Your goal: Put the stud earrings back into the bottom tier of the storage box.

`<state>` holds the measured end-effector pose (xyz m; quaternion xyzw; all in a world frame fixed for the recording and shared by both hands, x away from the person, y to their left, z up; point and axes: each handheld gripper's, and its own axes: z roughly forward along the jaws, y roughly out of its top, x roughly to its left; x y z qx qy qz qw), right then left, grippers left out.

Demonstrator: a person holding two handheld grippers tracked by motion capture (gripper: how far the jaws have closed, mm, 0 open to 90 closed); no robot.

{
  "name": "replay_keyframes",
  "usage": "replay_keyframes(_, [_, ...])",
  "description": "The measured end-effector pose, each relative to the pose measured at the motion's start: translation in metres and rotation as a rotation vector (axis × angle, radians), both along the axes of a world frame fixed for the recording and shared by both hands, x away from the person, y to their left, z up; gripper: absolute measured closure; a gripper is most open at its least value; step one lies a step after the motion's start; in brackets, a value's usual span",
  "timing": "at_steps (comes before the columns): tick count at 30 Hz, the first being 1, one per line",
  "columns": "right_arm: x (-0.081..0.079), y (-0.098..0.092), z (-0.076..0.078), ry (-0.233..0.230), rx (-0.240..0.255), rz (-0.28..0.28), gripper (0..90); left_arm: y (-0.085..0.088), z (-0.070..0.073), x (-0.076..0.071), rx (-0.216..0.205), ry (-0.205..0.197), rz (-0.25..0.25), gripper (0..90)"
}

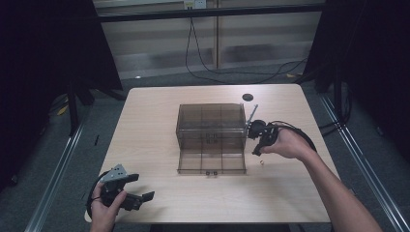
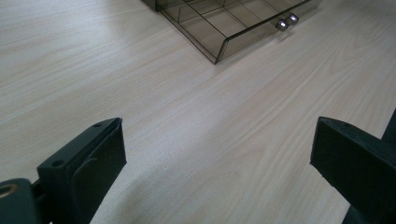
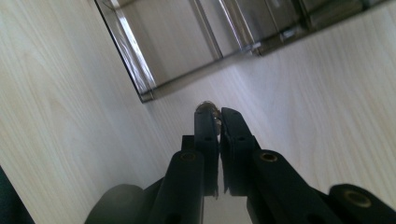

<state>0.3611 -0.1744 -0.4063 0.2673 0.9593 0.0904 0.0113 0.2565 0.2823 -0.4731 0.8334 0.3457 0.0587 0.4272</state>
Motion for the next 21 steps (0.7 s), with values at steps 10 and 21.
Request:
replay_keyframes(10, [0.008, 0.030, 0.006, -0.026, -0.018, 0.073, 86.2, 0.000, 0.000, 0.000, -0.009, 0.001, 0.000, 3.2])
replay_keyframes(21, [0.012, 0.064, 0.008, -0.019, -0.032, 0.146, 86.2, 0.000, 0.000, -0.001, -0.002, -0.003, 0.001, 3.2])
